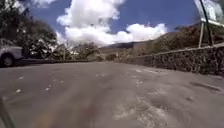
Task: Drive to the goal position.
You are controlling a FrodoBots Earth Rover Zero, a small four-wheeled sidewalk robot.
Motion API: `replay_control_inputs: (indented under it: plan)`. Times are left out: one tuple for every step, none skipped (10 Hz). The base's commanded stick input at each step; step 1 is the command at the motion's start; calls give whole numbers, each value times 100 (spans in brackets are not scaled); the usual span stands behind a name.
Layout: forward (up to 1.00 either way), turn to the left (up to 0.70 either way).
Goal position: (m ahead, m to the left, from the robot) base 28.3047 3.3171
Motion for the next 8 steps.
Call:
replay_control_inputs:
  plan:
    - [70,0]
    - [70,0]
    - [70,0]
    - [70,0]
    - [70,0]
    - [70,0]
    - [70,0]
    - [70,0]
